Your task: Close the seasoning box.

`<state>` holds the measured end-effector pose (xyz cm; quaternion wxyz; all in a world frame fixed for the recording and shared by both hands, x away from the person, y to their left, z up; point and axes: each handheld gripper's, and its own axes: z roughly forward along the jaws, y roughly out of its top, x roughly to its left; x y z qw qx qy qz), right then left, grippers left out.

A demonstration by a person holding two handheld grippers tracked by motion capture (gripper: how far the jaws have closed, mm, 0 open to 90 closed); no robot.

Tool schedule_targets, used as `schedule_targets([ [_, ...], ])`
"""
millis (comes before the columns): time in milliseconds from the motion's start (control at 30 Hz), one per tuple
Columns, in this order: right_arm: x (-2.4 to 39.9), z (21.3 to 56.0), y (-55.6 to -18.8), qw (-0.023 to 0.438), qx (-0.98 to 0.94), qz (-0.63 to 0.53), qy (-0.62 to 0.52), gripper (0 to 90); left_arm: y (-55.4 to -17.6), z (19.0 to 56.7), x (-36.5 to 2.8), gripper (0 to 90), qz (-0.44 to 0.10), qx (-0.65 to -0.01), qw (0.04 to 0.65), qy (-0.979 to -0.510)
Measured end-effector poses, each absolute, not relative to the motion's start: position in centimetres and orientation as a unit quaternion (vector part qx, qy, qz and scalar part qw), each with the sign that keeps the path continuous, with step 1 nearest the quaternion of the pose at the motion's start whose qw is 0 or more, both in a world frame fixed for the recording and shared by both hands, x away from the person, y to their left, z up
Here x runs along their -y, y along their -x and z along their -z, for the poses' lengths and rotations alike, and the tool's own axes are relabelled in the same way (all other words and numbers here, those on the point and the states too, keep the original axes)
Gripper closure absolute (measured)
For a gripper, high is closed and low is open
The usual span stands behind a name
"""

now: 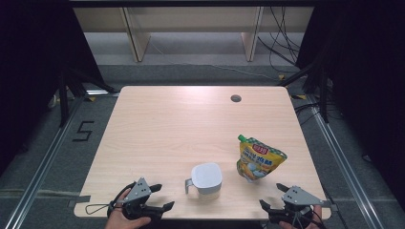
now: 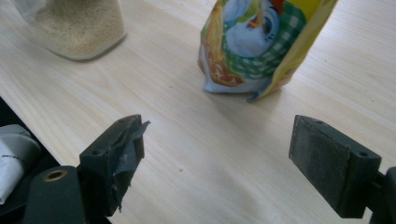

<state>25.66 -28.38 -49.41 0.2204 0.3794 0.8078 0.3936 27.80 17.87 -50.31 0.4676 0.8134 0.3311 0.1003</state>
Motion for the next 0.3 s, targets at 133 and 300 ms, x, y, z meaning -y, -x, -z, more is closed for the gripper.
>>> schedule_targets([
  [133, 28.67, 49.38, -25.81, 0.23, -0.806, -0.393, -0.377, 19.4, -27.87, 50.39, -17.88, 23.1, -0.101, -0.331, 0.472, -0.811],
  [300, 28.64, 49.46, -25.82, 0.223, -0.809, -0.389, -0.38, 19.5, -27.91, 50.4, -17.86, 23.2, -0.104, -0.33, 0.47, -0.812],
])
